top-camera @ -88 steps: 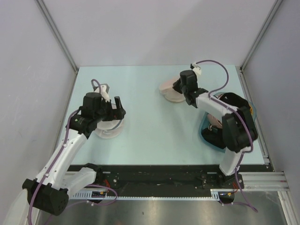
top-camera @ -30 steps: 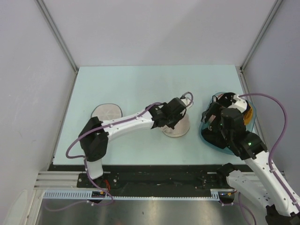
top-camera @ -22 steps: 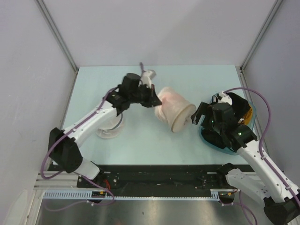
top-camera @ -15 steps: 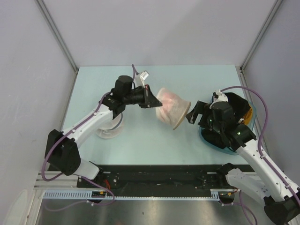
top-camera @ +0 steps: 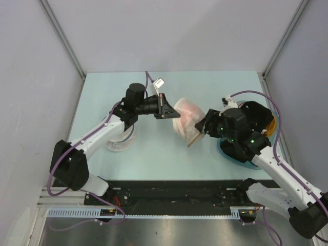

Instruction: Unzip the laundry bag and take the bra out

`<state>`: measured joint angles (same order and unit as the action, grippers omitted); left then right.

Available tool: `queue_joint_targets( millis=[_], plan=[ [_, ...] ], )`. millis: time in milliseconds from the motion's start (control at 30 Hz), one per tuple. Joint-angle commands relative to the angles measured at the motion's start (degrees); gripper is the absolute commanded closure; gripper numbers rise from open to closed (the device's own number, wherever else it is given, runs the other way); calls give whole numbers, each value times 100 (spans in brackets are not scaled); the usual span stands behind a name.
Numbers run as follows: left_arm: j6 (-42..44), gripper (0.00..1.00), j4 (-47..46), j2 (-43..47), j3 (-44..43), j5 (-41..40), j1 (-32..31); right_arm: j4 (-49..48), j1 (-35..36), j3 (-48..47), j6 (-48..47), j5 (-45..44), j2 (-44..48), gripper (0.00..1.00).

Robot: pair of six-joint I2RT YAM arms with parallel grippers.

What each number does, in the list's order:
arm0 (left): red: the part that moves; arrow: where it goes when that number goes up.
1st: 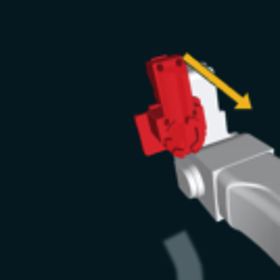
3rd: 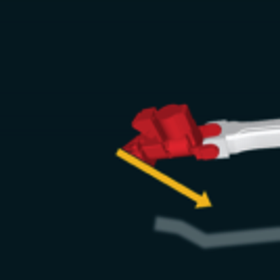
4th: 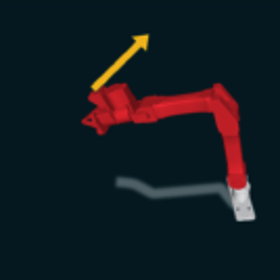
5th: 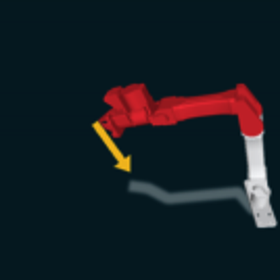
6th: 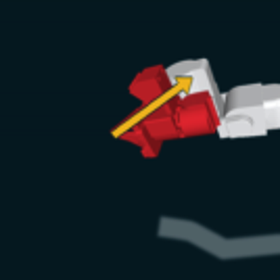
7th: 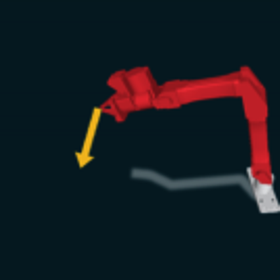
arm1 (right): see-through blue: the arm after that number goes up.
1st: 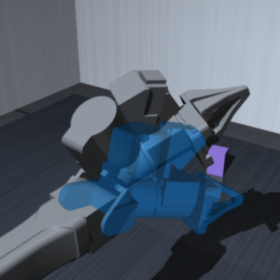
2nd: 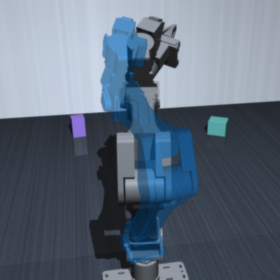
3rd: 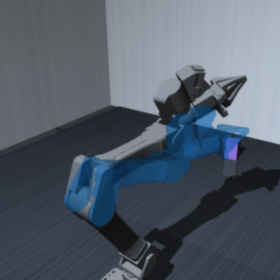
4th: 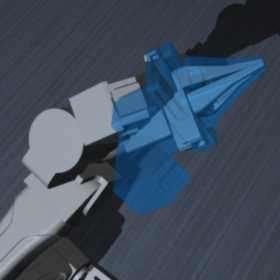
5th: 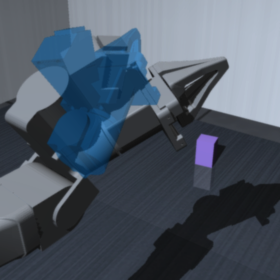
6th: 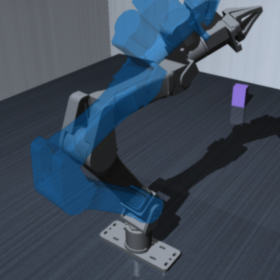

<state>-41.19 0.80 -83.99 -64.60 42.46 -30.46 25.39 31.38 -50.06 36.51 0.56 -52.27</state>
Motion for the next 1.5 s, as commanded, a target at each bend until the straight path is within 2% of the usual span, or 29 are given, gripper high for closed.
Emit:
queue_joint_targets(
  millis=[0,67,133,167,200,233,267,333,400,533,633,767,900,1067,1467],
  plan=[
    [-39,100,-379,137,-18,263,49,-315,334,-144,312,-635,-178,62],
    [84,100,-309,128,17,237,49,-262,439,-144,505,-994,-170,100],
    [172,99,-221,58,17,237,49,-253,509,-144,637,-1154,-126,100],
    [321,96,-194,32,9,237,57,-245,571,-144,690,-1311,-117,100],
    [418,84,67,-47,-35,176,49,-227,615,-135,778,-1382,-91,100],
    [732,47,322,-91,-105,-251,57,-166,633,-144,1022,-1444,-99,100],
    [909,29,612,-135,-193,-490,57,-122,650,-144,1181,-1514,-108,100],
    [1374,0,1403,-188,-465,-1173,49,70,668,-144,1541,-1576,-178,100],
    [1639,0,1808,-84,-545,-1432,23,211,686,-144,2069,-1646,-257,100],
    [2376,0,1959,654,-361,-2179,-153,476,642,-144,2658,-1813,-564,100],
    [2781,0,1881,1103,-71,-2067,-495,284,580,-153,2931,-1682,-898,100],
    [2801,3,1635,1314,386,-1758,-1188,440,571,-433,3625,-1419,-1591,100],
    [3134,4,1660,1262,624,-1925,-1682,879,571,-952,4108,-1155,-2155,100],
    [3380,3,1502,920,694,-2109,-2095,792,554,-970,4276,-698,-2437,100],
    [2827,7,414,375,1010,-3594,-2298,792,554,-970,4347,-539,-2358,100]
  ],
)
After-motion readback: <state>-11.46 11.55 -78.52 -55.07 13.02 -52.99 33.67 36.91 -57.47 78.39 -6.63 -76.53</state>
